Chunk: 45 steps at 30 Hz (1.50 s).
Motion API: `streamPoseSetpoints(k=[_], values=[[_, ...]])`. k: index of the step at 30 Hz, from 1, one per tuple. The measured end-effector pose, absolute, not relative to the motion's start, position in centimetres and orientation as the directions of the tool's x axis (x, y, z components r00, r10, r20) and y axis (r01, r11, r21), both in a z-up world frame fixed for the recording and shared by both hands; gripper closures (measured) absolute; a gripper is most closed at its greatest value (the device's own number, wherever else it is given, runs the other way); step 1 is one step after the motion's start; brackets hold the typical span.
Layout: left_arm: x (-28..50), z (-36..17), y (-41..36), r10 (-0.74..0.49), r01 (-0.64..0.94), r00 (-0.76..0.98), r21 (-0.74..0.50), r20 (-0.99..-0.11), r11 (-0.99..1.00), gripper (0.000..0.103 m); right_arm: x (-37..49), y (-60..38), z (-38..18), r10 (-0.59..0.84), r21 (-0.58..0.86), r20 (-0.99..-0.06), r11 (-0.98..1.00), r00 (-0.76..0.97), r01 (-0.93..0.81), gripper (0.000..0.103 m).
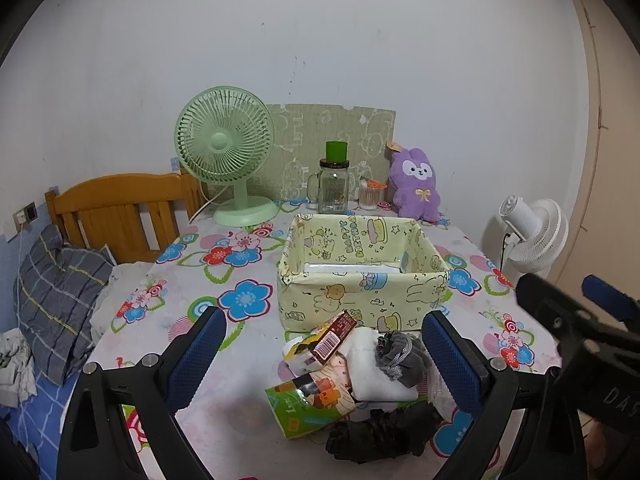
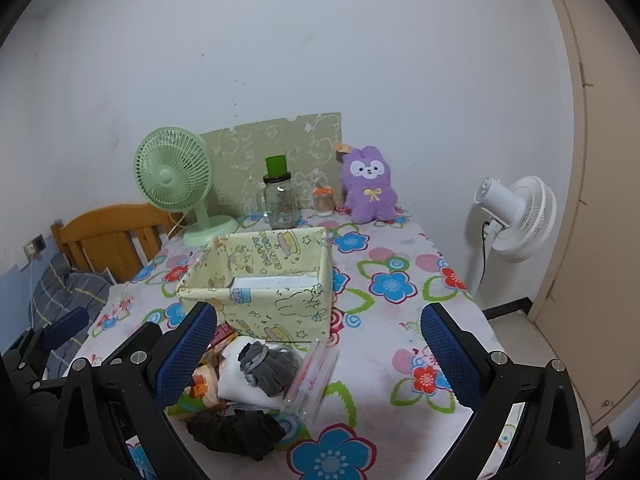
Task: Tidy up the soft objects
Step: 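Lower the right gripper onto the dark grey knitted bundle and close it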
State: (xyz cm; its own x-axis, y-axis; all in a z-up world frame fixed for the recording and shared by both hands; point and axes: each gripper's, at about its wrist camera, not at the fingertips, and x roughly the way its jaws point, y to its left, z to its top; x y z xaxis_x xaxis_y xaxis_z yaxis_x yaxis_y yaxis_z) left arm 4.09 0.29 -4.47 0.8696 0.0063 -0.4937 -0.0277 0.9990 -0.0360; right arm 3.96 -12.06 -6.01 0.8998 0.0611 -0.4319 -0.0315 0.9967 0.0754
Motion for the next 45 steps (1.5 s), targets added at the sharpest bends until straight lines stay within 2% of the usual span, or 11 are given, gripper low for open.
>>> streamPoseSetpoints(k=[13,26,45], values=[[5.4,-7.2,0.1,0.016,-0.027,0.837,-0.011,-0.547,1.0,0.004,5.6,-11.1,-8.8,0.073,0.075,-0.484,0.996,0.872,-0.042,0.009],[7.1,-9.6,0.5,0.025,-0.032,0.801,-0.001,-0.598,0.999,0.004,7.8,-9.7,-11.3,0.11,0.075,-0.538,0.994,0.836,-0.082,0.011],[10.6,-12.5,1.4,0.039,-0.041,0.747,0.012,-0.664,0.999,0.011,11.7,-7.5,-14.2,0.131,0.074,-0.628,0.991,0.767,-0.108,0.015]])
